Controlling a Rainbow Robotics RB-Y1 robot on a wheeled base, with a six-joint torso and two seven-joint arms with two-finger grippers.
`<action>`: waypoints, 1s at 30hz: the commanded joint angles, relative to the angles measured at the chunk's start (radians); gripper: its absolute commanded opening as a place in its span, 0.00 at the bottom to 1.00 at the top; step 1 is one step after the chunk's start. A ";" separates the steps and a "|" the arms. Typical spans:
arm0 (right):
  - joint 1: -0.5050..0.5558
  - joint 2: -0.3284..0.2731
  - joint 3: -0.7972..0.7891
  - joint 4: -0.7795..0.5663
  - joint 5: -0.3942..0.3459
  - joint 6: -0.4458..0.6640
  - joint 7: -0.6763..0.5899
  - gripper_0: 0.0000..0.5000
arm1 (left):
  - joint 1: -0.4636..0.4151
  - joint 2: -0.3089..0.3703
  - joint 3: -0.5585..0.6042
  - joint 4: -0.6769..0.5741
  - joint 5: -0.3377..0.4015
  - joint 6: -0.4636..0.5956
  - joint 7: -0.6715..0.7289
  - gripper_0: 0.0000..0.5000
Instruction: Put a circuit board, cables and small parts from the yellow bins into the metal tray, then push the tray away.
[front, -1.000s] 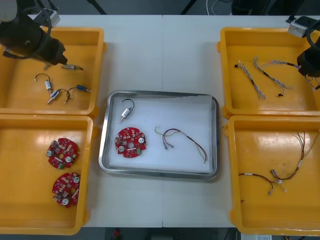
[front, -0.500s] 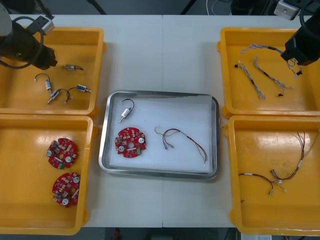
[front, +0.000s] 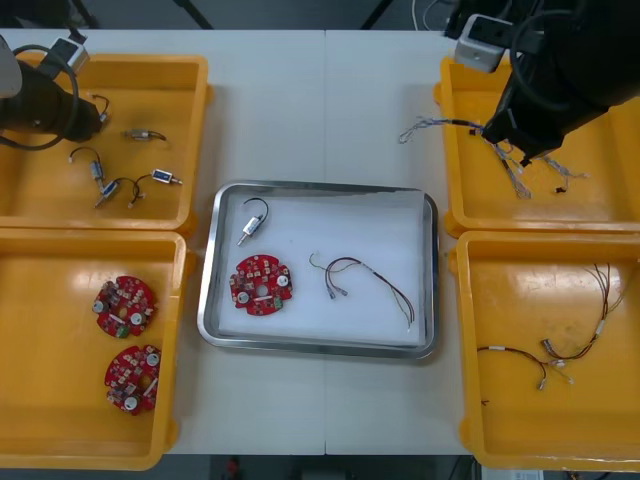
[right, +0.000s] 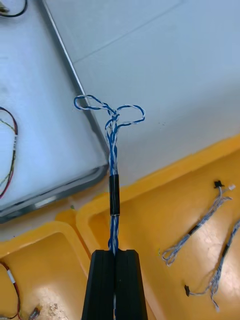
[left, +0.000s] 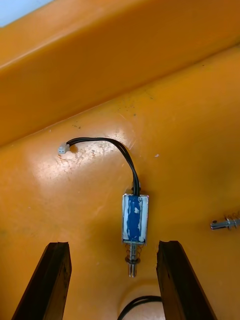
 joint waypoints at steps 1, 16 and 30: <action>-0.049 0.094 0.064 -0.034 0.005 0.004 -0.046 0.00 | -0.054 -0.032 0.034 0.033 0.011 -0.059 -0.055 1.00; -0.080 0.220 0.387 -0.034 0.178 -0.005 -0.025 0.00 | -0.054 -0.071 0.032 0.075 0.021 -0.125 -0.081 1.00; -0.080 0.249 0.586 0.018 0.301 -0.138 0.188 0.00 | -0.054 -0.069 0.032 0.102 0.037 -0.141 -0.120 0.00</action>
